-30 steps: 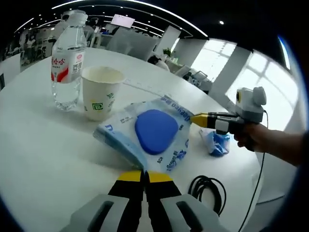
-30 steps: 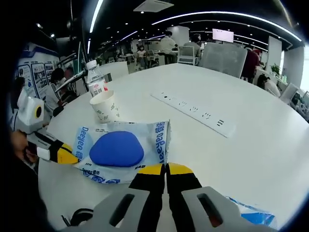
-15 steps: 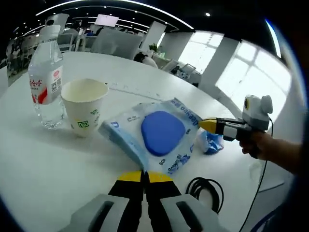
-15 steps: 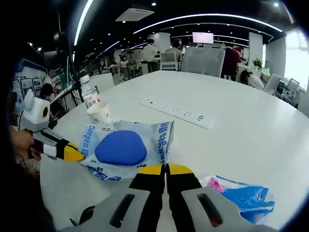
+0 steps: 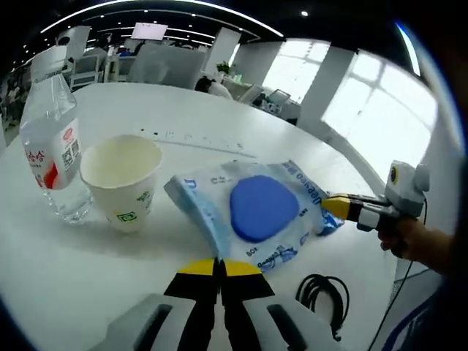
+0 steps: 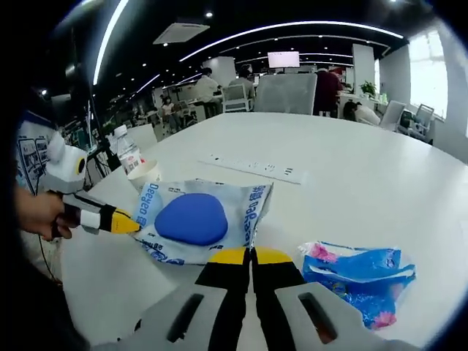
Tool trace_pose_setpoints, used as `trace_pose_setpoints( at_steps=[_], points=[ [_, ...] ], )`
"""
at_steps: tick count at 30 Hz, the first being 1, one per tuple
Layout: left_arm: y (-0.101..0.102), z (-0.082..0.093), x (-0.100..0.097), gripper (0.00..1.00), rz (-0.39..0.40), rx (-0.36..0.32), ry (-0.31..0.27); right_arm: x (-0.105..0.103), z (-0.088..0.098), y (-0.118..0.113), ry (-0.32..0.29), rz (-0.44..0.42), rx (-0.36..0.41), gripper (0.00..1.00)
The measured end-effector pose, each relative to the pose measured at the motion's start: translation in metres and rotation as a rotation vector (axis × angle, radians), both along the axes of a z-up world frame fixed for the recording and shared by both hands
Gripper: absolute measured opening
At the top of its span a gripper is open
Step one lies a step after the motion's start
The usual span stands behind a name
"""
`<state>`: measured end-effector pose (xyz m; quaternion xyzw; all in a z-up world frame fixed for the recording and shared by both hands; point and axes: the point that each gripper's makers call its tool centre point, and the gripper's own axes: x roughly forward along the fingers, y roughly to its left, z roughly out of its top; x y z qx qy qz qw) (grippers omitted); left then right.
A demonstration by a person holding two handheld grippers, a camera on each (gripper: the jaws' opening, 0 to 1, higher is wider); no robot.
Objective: Arrange the tabletop items into an orderly group along one side of the table until the central work area is clear of visible clutter.
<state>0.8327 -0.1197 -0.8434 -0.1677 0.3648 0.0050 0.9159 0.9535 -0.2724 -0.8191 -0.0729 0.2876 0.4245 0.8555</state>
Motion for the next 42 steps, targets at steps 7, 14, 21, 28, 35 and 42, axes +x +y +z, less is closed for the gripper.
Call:
trace_pose_setpoints(
  at_steps=[7,14,21,28,35,42],
  points=[
    [0.009,-0.002,0.010,0.00,-0.001,0.012,0.009,-0.007,-0.008,-0.004,0.016,-0.059,0.015,0.00],
    [0.023,-0.008,0.022,0.00,0.001,0.023,0.018,-0.014,-0.016,-0.003,0.026,-0.087,0.025,0.00],
    [0.027,-0.014,0.025,0.00,0.026,0.029,0.032,-0.017,-0.025,-0.003,0.048,-0.128,0.025,0.00],
    [0.025,-0.018,0.025,0.00,0.029,0.023,0.041,-0.022,-0.032,-0.006,0.061,-0.119,0.000,0.00],
    [0.032,-0.025,0.029,0.00,0.041,0.028,0.044,-0.022,-0.044,-0.001,0.078,-0.113,-0.014,0.00],
    [0.035,-0.026,0.029,0.01,0.058,0.021,0.044,-0.024,-0.046,-0.002,0.086,-0.104,-0.024,0.00]
  ],
)
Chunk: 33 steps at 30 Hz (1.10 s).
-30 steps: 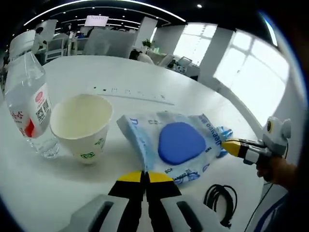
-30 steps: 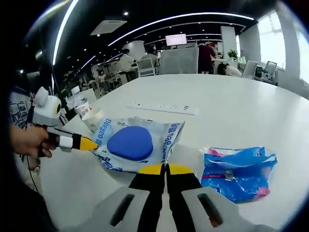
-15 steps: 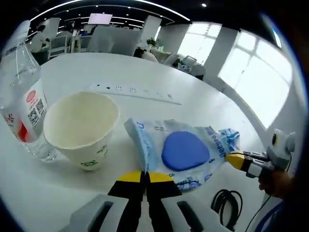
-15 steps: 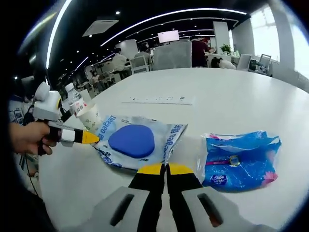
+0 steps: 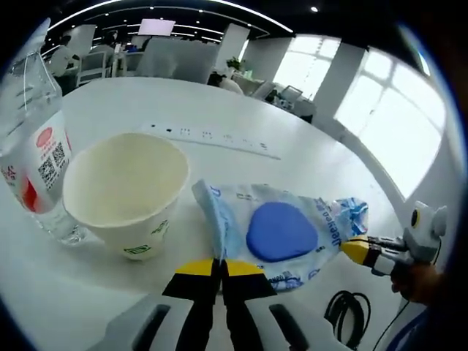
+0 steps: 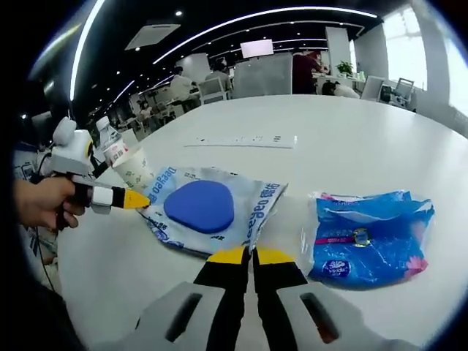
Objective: Arrange the tabletop items into an orderly group along one side of the table until the central work area is clear of visible clutter.
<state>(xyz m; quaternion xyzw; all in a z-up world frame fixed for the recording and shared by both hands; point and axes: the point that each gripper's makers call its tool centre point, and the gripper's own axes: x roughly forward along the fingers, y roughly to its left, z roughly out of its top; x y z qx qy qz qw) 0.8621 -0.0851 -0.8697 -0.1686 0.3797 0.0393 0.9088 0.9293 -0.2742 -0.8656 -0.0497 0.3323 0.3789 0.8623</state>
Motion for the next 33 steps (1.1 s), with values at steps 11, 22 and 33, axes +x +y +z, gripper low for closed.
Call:
trace_pose_setpoints(
  at_steps=[11,22,33],
  points=[
    [0.005,0.009,-0.008,0.04,0.017,-0.007,-0.010,-0.003,0.002,-0.002,0.007,0.009,-0.003,0.06],
    [0.003,0.020,-0.017,0.13,-0.001,-0.003,-0.027,-0.013,0.023,-0.008,-0.019,0.025,0.006,0.23],
    [-0.030,0.025,-0.033,0.25,-0.133,0.034,-0.017,-0.036,0.032,-0.025,-0.031,0.032,-0.013,0.34]
  ],
)
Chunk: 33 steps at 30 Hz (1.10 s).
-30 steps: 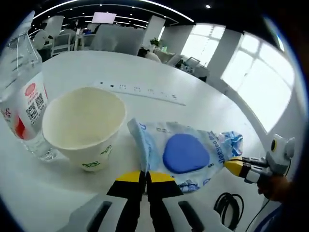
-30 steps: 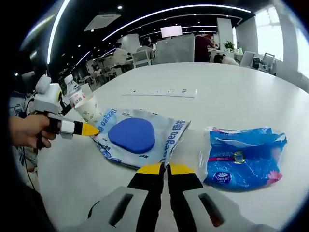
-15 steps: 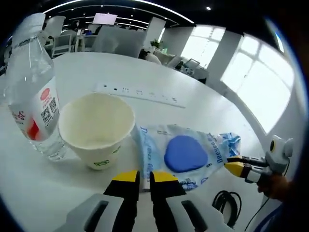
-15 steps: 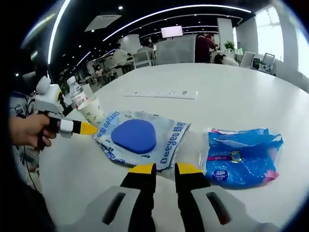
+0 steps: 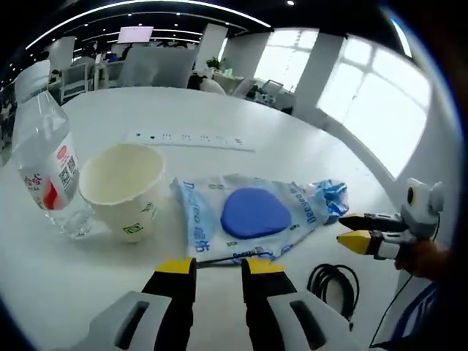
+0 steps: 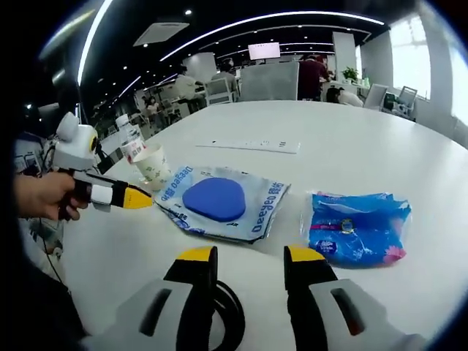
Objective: Arrange the tabletop items into an orderly group along one side of the table until the central work area is clear of visible clutter.
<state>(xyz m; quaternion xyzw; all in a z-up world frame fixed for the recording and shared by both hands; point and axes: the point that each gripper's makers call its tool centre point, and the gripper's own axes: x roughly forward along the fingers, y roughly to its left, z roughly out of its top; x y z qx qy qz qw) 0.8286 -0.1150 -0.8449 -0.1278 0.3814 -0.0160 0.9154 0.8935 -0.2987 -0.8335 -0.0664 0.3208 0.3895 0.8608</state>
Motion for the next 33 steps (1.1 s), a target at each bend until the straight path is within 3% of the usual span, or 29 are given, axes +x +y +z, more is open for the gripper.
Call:
trace_pose_setpoints(
  at_steps=[9,17,24,33],
  points=[
    [-0.033,-0.003,-0.014,0.33,-0.116,0.010,0.022,-0.022,-0.001,-0.017,0.021,-0.018,-0.023,0.36],
    [-0.070,-0.008,-0.027,0.38,-0.240,0.017,0.040,-0.048,-0.008,-0.032,0.042,0.005,-0.100,0.33],
    [-0.089,-0.010,-0.031,0.40,-0.292,0.002,0.041,-0.070,-0.015,-0.037,0.064,0.011,-0.132,0.33],
    [-0.124,-0.009,-0.033,0.42,-0.347,-0.041,0.027,-0.082,-0.023,-0.040,0.079,-0.003,-0.153,0.27]
  ],
)
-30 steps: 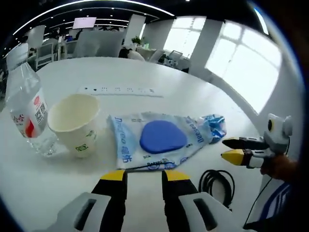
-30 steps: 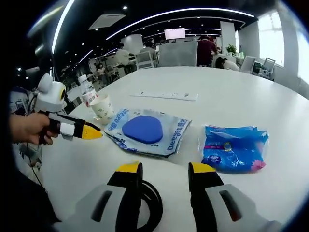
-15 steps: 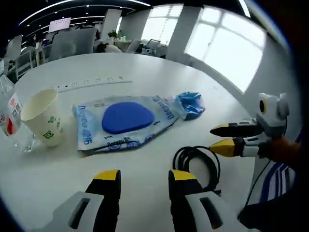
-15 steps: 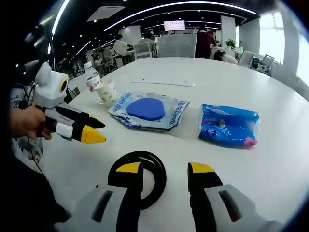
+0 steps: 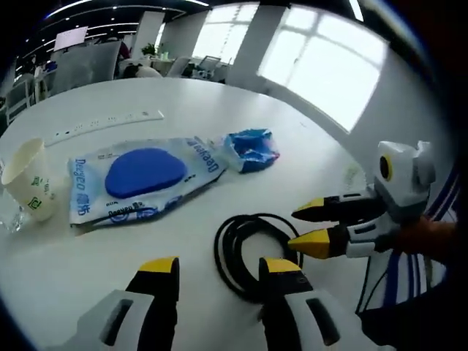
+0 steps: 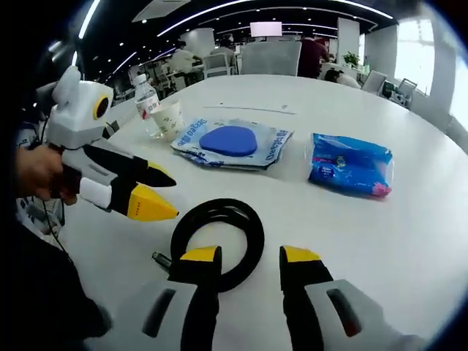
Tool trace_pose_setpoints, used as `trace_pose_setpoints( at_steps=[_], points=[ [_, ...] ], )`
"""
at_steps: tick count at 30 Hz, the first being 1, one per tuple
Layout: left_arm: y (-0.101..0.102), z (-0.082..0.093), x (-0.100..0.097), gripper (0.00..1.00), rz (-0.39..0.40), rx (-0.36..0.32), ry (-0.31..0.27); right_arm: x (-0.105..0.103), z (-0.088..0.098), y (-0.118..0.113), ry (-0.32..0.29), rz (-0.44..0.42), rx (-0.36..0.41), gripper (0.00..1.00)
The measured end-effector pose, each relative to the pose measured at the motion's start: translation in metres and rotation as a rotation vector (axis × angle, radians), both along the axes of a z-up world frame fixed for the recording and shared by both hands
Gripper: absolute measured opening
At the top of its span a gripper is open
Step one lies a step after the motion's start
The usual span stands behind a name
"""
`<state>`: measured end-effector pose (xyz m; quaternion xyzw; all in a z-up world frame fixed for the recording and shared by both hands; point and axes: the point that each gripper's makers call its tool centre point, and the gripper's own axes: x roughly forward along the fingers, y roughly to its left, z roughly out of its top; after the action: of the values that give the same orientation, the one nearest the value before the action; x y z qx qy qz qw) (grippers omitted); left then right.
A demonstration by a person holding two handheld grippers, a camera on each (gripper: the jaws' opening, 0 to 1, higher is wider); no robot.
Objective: Arrange the tabletop items into an orderly group along one side of the table until the central work area is clear of visible clutter.
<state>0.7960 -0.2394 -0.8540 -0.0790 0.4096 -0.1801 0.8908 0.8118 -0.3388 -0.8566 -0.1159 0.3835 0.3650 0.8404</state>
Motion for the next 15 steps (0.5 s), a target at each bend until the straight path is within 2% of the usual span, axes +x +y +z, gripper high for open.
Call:
trace_pose_setpoints(
  at_steps=[4,9,15],
  points=[
    [-0.012,-0.006,-0.002,0.40,-0.023,-0.002,0.016,-0.004,-0.005,0.001,0.016,-0.024,-0.002,0.25],
    [-0.020,-0.015,-0.004,0.37,-0.034,0.024,0.035,-0.006,-0.008,0.001,0.006,-0.057,-0.026,0.20],
    [-0.017,-0.021,-0.003,0.32,-0.027,0.045,0.042,-0.006,-0.018,-0.004,0.022,-0.113,-0.037,0.15]
  ],
)
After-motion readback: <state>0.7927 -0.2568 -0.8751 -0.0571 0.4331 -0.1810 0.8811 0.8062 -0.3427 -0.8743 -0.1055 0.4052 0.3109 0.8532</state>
